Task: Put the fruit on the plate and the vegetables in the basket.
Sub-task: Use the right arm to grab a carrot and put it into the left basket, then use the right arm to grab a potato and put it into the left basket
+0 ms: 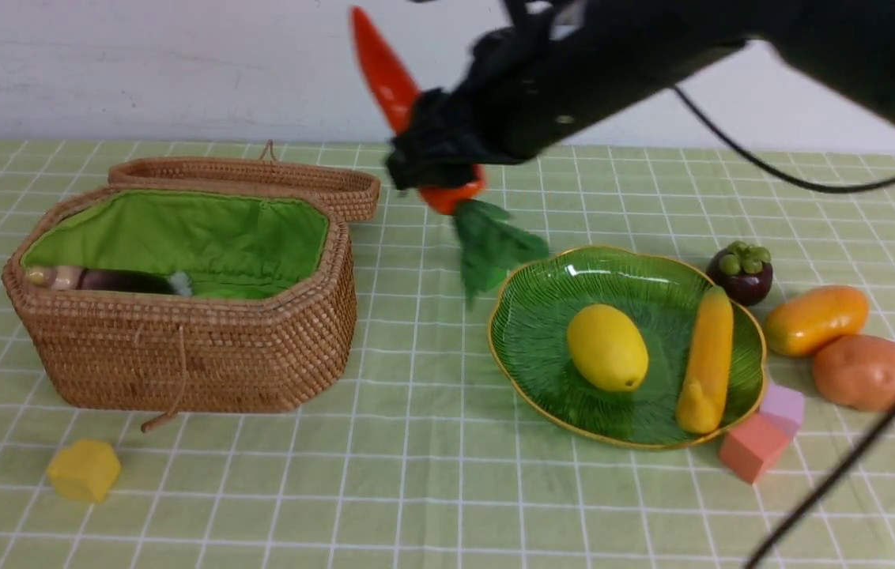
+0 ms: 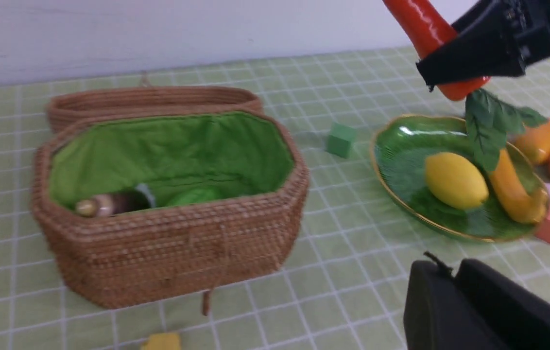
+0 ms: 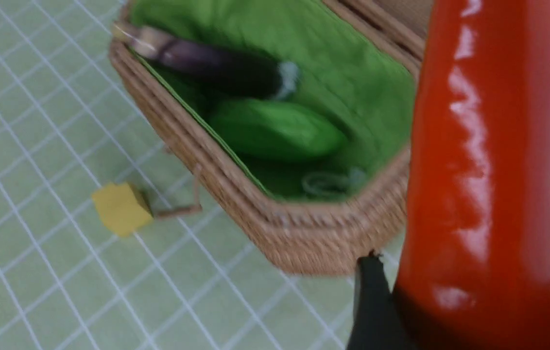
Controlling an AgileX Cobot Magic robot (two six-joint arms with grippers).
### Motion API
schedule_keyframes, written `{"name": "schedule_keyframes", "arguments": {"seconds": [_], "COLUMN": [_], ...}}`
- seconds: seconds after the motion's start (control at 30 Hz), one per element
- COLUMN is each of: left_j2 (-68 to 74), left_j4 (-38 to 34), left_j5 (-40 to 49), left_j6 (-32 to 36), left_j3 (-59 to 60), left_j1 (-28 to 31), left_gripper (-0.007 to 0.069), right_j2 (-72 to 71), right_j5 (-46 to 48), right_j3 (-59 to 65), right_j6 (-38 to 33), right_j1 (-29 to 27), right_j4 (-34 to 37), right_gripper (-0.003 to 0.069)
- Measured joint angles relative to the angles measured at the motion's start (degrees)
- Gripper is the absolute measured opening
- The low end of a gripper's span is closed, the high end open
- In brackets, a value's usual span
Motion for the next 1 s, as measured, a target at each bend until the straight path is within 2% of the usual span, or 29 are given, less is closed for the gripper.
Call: {"name": "schedule_keyframes", "arguments": {"seconds": [0.13, 0.3, 0.4, 0.47, 0.5, 0.53, 0.57, 0.67, 0.77, 0.83, 0.93, 1.0], "left_j2": [0.0, 0.0, 0.0, 0.0, 0.0, 0.0, 0.0, 0.0, 0.0, 0.0, 0.0, 0.0], "left_j4": [6.45, 7.23, 7.29, 7.29, 7.29, 7.29, 7.29, 7.23, 6.81, 5.9, 2.68, -2.47], "left_j5": [1.17, 1.34, 1.39, 1.49, 1.64, 1.69, 1.86, 2.24, 2.24, 2.18, 1.39, 0.24], "left_j6": [-5.6, -6.66, -6.66, -6.66, -6.66, -6.66, -6.66, -6.66, -6.6, -6.12, -3.34, 2.0], "left_j3": [0.0, 0.0, 0.0, 0.0, 0.0, 0.0, 0.0, 0.0, 0.0, 0.0, 0.0, 0.0], "left_j1": [0.0, 0.0, 0.0, 0.0, 0.0, 0.0, 0.0, 0.0, 0.0, 0.0, 0.0, 0.0], "left_gripper": [0.0057, 0.0057, 0.0057, 0.0057, 0.0057, 0.0057, 0.0057, 0.0058, 0.0059, 0.0059, 0.0059, 0.0059], "right_j2": [11.91, 23.1, 26.06, 27.86, 28.6, 28.69, 28.77, 28.37, 26.63, 24.07, 19.21, 14.28], "right_j5": [-5.08, -13.33, -16.72, -18.71, -19.87, -19.94, -19.94, -18.61, -14.35, -8.4, 1.53, 11.82], "right_j3": [-13.09, -23.46, -25.42, -25.98, -26.17, -26.17, -26.17, -26.45, -26.49, -26.49, -26.51, -26.71], "right_j6": [-4.03, -6.83, -7.87, -8.55, -8.73, -8.77, -8.96, -9.14, -9.19, -9.19, -7.47, -3.8], "right_j1": [4.14, 6.79, 7.46, 7.89, 7.99, 8.04, 8.03, 7.92, 7.92, 7.92, 7.92, 7.92], "right_j4": [0.44, 0.44, 0.44, 0.44, 0.44, 0.44, 0.39, -0.12, -1.09, -2.78, -7.2, -13.17], "right_gripper": [0.0387, 0.0387, 0.0398, 0.0466, 0.0554, 0.0576, 0.0628, 0.0671, 0.0645, 0.0593, 0.0489, 0.0352]}}
